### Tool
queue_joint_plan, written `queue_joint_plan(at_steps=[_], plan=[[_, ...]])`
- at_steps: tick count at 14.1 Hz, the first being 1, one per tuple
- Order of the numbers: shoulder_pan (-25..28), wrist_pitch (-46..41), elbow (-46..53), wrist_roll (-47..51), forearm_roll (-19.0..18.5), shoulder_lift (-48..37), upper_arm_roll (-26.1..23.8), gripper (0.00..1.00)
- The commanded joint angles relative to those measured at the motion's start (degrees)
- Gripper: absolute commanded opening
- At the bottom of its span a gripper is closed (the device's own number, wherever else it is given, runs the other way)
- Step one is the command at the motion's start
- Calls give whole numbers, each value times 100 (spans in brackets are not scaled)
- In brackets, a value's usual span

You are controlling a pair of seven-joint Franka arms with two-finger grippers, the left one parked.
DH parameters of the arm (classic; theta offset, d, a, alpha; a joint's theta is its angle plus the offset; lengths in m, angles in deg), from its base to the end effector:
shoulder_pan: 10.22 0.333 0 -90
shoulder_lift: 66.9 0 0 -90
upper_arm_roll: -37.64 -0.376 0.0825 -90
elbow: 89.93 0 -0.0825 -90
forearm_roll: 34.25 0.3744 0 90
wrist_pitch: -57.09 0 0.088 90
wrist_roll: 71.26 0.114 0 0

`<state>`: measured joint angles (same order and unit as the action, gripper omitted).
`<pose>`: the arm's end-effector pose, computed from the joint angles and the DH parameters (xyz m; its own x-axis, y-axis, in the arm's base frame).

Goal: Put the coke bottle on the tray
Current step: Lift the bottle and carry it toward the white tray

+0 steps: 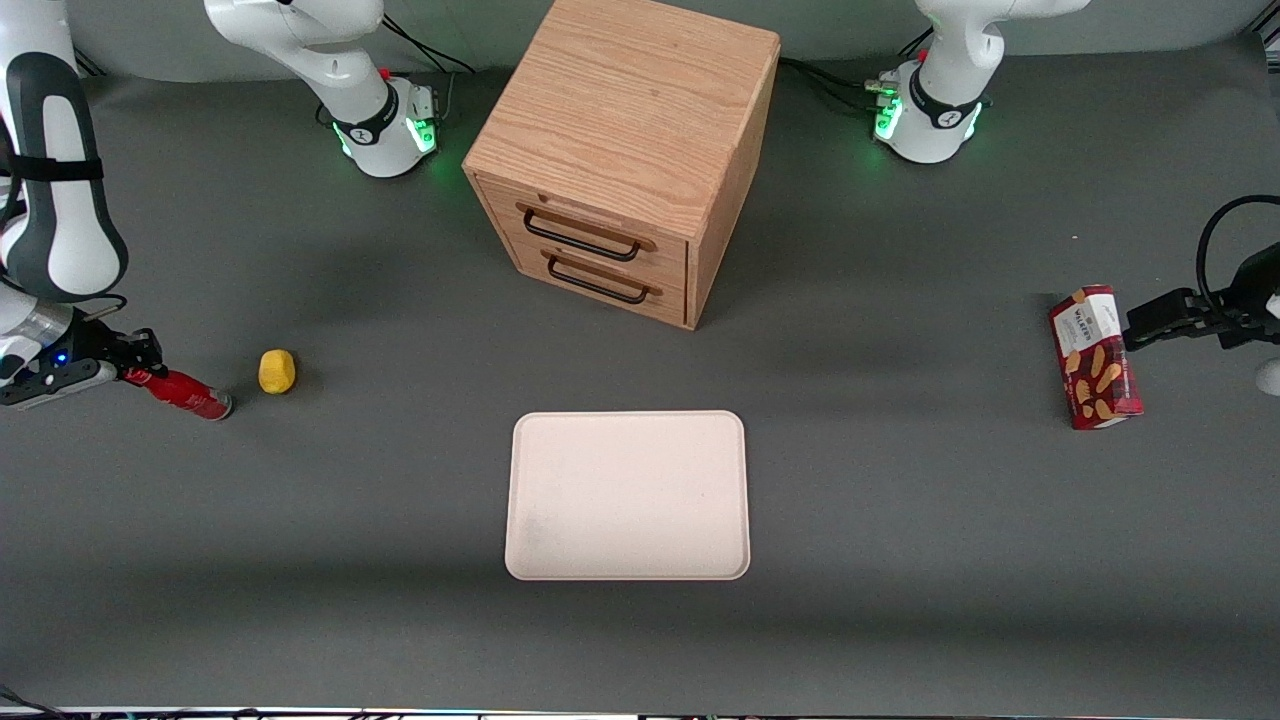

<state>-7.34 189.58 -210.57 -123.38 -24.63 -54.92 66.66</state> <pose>0.5244 -0.2403 0.3910 0.9379 0.3448 0.0373 0.3448 -0.9387 0.0058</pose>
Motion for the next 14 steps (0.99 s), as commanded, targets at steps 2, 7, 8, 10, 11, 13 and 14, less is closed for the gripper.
queue_joint_plan(at_steps=[2, 7, 8, 10, 11, 13, 14], plan=[[124, -1232, 961, 148, 67, -143, -1, 0], [222, -2699, 2191, 930, -346, -143, -378, 0], [222, -3059, 2516, 1228, -451, -143, -536, 0], [222, -3701, 3087, 1773, -593, -143, -931, 0], [222, -3974, 3369, 2011, -671, -143, -1081, 0], [222, -4528, 3957, 2564, -952, -126, -1625, 0], [213, -4731, 4239, 2854, -1040, -108, -1845, 0]])
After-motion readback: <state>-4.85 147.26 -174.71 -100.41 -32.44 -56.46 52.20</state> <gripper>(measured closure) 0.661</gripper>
